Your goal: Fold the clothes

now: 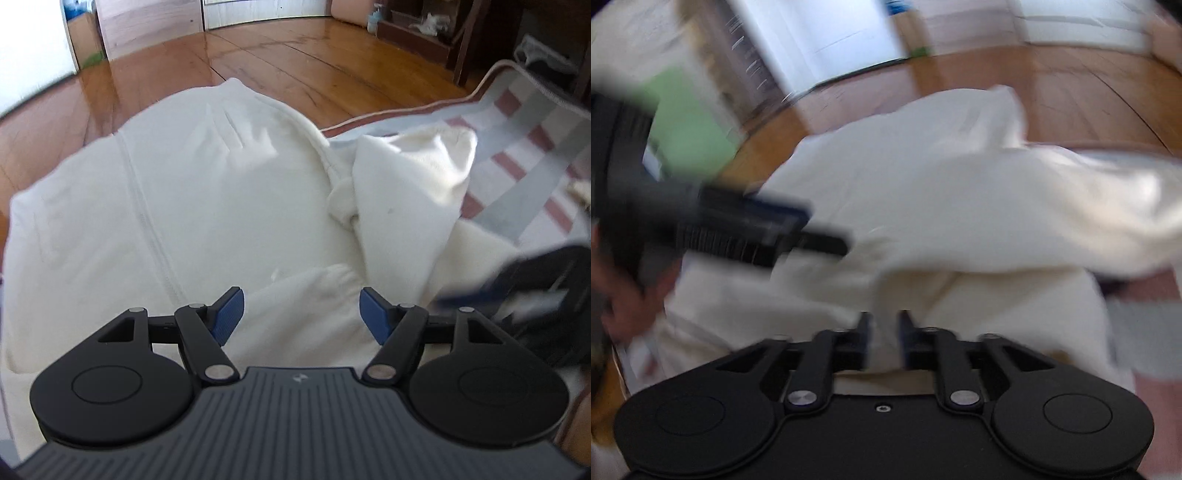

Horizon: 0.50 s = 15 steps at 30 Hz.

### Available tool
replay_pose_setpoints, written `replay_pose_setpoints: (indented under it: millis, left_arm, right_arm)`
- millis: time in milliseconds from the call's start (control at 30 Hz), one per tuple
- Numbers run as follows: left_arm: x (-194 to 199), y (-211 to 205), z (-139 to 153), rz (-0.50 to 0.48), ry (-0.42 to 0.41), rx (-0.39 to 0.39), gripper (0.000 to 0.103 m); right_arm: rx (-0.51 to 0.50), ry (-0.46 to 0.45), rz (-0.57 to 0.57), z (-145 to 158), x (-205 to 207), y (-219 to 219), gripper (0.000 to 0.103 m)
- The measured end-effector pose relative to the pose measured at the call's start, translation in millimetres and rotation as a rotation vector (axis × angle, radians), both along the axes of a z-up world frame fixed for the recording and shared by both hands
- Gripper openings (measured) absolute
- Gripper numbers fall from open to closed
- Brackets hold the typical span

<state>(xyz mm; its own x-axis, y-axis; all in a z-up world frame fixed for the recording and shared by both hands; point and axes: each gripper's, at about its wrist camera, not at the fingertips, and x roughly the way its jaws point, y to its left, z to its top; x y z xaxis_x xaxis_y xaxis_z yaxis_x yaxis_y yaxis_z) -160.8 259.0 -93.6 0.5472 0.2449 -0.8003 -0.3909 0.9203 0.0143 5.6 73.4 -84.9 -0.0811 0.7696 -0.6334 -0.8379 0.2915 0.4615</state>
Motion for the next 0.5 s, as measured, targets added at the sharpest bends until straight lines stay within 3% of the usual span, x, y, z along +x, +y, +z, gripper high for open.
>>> replay_pose_setpoints:
  millis: [33, 133, 200, 267, 333, 400, 500]
  left_arm:
    - [-1, 0, 0, 0.005, 0.005, 0.013, 0.069]
    - [-7, 3, 0, 0.034, 0.007, 0.022, 0.069]
    - [-13, 8, 2, 0.062, -0.017, -0.028, 0.069]
    - [-18, 10, 3, 0.075, -0.028, -0.050, 0.069]
    - [-22, 11, 3, 0.074, -0.016, -0.022, 0.069]
    - [-27, 14, 4, 0.083, -0.005, 0.003, 0.069]
    - [-38, 23, 6, 0.128, -0.015, -0.020, 0.069]
  right_arm:
    - [0.038, 0.044, -0.070, 4, 14, -10, 0.067]
    - [0.097, 0.151, -0.277, 9, 62, -29, 0.071]
    - [0.039, 0.237, -0.445, -1, 96, -36, 0.072]
    - [-0.034, 0.339, -0.507, -19, 120, -33, 0.072]
    - [-0.103, 0.441, -0.547, -36, 141, -29, 0.072]
    - [-0.111, 0.430, -0.545, -38, 145, -22, 0.073]
    - [-0.018, 0.386, -0.579, -41, 147, -15, 0.073]
